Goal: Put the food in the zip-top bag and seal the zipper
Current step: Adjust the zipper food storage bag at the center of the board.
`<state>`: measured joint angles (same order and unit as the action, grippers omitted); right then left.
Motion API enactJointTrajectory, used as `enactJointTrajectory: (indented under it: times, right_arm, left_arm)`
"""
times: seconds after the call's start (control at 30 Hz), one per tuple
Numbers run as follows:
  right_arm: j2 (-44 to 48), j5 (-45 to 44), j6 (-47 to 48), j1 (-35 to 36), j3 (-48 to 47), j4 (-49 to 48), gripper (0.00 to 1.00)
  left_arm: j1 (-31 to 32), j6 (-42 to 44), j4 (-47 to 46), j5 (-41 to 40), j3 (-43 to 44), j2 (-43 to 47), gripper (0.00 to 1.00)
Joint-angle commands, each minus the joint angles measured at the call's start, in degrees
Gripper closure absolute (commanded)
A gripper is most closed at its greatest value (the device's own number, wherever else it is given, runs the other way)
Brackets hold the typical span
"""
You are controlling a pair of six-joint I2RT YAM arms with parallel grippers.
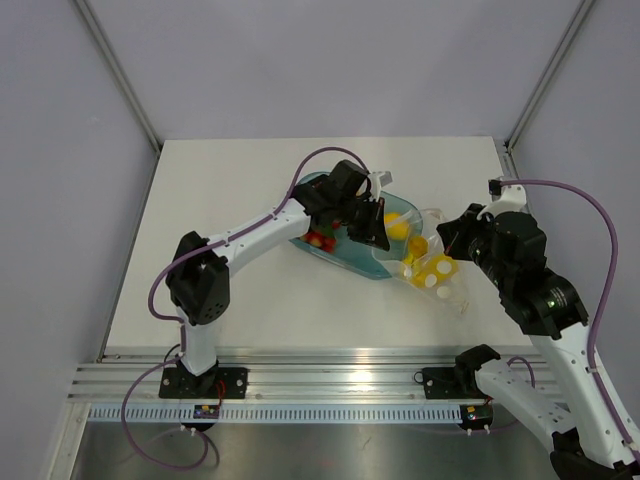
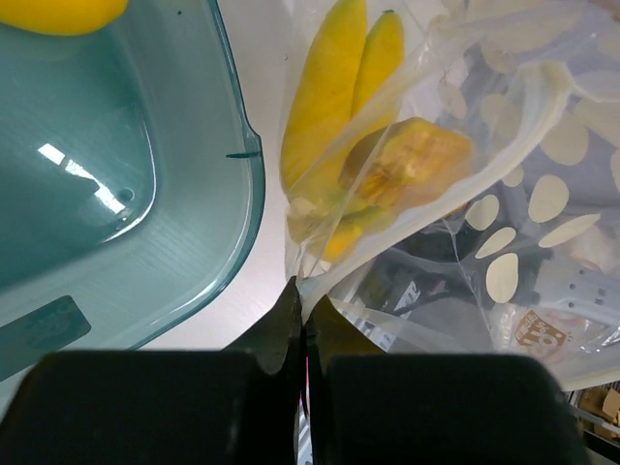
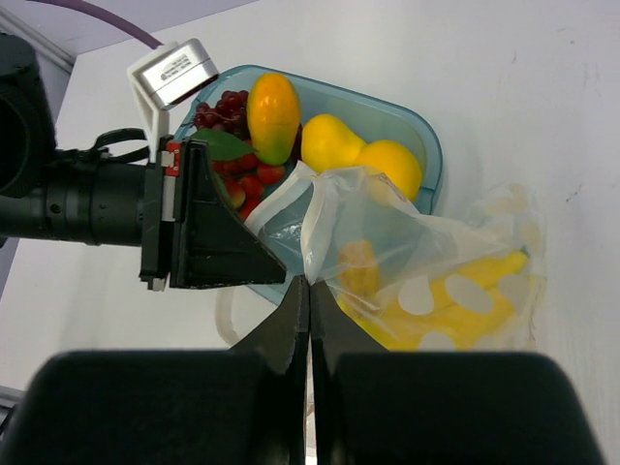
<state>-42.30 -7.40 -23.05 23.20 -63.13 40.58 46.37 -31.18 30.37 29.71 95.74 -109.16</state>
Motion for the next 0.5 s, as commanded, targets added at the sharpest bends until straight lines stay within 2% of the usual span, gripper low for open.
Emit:
enactJointTrajectory:
  times: [0.0, 0.3, 0.47]
  right_arm:
    - [-1.5, -5.2, -0.9, -0.3, -1.0, 1.3, 1.0]
    - [-4.5, -11.6, -3.1, -0.3, 2.4, 7.4, 1.0]
    - [-3.2, -12.6, -3.6, -0.3, 3.6, 8.6, 1.0]
  left_arm:
    - [1.1, 0.1, 0.0, 0.8, 5.1, 0.2, 1.0]
    - [3.8, -1.3, 3.4, 1.7, 22.8, -6.4, 1.0]
    - [3.9, -1.4, 2.9, 1.8, 25.1, -9.0, 1.0]
